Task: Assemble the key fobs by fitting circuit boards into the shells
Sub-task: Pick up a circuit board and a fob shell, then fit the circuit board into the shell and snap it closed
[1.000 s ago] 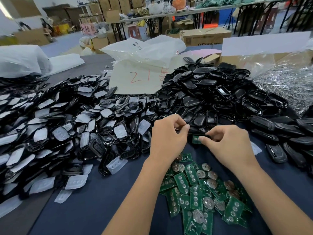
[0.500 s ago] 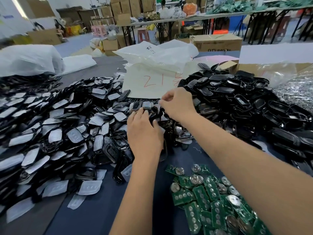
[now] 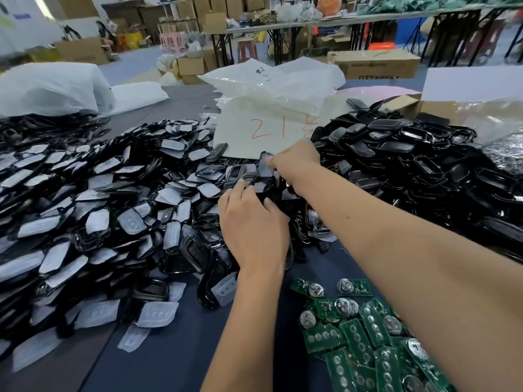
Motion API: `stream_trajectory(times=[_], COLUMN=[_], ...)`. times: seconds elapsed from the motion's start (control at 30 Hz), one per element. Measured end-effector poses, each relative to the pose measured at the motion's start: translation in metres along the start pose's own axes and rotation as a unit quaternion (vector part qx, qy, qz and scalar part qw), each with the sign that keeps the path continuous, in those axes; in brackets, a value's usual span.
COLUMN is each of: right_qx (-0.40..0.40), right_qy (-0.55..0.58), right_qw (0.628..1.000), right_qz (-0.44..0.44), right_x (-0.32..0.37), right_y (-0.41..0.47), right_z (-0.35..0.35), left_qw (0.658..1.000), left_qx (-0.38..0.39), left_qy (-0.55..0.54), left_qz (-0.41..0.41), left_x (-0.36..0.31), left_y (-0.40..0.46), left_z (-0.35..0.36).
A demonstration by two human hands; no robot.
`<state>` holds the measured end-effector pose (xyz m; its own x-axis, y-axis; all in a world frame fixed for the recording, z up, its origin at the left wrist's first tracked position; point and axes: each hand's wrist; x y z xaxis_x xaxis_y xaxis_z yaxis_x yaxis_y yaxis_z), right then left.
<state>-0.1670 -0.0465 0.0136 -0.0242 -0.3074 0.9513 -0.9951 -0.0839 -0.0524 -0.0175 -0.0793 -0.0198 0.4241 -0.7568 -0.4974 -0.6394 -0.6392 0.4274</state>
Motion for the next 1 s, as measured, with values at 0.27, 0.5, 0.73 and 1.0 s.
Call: stream_trajectory(times=[0.27, 0.5, 0.73, 1.0], right_qx=[0.013, 0.033, 0.037, 0.017], right_qy=[0.321, 0.380, 0.407, 0.351], right_qw=[0.947, 0.915, 0.904, 0.936], right_qz=[0.031, 0.130, 0.124, -0.015], right_x=[-0.026, -0.079, -0.104, -0.109], right_y=[-0.064, -0.135, -0.155, -0.156], right_z=[-0.102, -0.183, -0.197, -0.192], left_qw=[0.992, 0.899, 0.851, 0.805], left_qx=[-0.046, 0.081, 0.204, 0.380], left_qy=[-0.072, -0.282, -0.335, -0.427], left_qz=[0.094, 0.324, 0.349, 0.160], left_x=[-0.009, -0.058, -0.058, -0.063], left_y=[-0.002, -0.051, -0.060, -0.064], left_z=[-0.006, 0.010, 0.019, 0.019])
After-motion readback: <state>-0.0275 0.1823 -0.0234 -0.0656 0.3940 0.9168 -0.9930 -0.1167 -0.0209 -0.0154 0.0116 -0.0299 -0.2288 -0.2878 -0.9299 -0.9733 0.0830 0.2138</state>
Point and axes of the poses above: each hand's wrist, its own y-axis towards the middle knuckle, its own z-axis out of the palm, x = y × z, and after that the axes turned 10 degrees about y, right-handed
